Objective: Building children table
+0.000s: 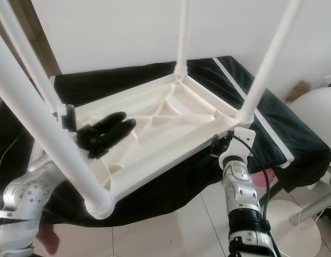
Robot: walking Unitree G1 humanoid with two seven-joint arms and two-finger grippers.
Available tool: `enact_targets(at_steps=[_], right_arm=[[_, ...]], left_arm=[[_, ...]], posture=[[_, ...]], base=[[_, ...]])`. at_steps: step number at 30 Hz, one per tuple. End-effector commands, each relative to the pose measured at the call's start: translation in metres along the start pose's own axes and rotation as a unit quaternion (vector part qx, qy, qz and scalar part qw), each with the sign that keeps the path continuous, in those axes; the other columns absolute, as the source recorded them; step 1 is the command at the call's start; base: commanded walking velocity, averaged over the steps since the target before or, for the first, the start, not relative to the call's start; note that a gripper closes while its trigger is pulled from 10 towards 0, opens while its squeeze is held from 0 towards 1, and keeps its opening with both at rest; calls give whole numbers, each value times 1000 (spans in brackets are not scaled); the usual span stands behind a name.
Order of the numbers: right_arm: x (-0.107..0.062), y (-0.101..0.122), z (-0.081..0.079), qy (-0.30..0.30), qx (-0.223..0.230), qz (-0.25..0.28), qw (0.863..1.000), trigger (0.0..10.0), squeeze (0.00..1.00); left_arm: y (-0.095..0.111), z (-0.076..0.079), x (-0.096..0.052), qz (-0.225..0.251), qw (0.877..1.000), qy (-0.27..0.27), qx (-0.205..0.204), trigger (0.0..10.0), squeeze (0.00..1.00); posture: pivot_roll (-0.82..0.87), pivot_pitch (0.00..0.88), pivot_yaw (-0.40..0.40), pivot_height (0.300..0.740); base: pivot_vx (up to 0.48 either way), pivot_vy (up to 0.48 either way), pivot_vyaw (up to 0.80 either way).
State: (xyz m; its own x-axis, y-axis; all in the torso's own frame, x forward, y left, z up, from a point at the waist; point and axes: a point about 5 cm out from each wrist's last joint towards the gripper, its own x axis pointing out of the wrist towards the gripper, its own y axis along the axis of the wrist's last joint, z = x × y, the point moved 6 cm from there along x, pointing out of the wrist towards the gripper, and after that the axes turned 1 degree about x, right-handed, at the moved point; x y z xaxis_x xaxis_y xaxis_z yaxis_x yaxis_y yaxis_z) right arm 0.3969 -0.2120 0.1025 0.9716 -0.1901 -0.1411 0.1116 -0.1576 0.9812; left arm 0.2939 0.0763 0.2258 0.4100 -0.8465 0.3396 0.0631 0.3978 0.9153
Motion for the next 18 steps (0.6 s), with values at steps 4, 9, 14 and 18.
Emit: enact_targets(at_steps=[4,9,14,18], right_arm=[[12,-20,-34,55,-43,-49,996,10000,0],[17,-18,-45,69,-51,-52,995,10000,0],[22,-3,-89,140,-84,-18,986,10000,0],[24,5,-92,140,-87,3,986,10000,0]], left_arm=[[-12,18,6,-7,999,-49,-8,10000,0],[-13,22,11,-5,999,-50,-8,10000,0],[-8,48,26,24,997,-71,-24,10000,0],[-7,55,31,37,996,-73,-32,10000,0]], posture=[[39,0,-32,740],[46,0,-35,740],[55,0,-30,740],[57,0,-27,740]], base=[[0,0,0],[0,0,0],[0,0,0],[0,0,0]])
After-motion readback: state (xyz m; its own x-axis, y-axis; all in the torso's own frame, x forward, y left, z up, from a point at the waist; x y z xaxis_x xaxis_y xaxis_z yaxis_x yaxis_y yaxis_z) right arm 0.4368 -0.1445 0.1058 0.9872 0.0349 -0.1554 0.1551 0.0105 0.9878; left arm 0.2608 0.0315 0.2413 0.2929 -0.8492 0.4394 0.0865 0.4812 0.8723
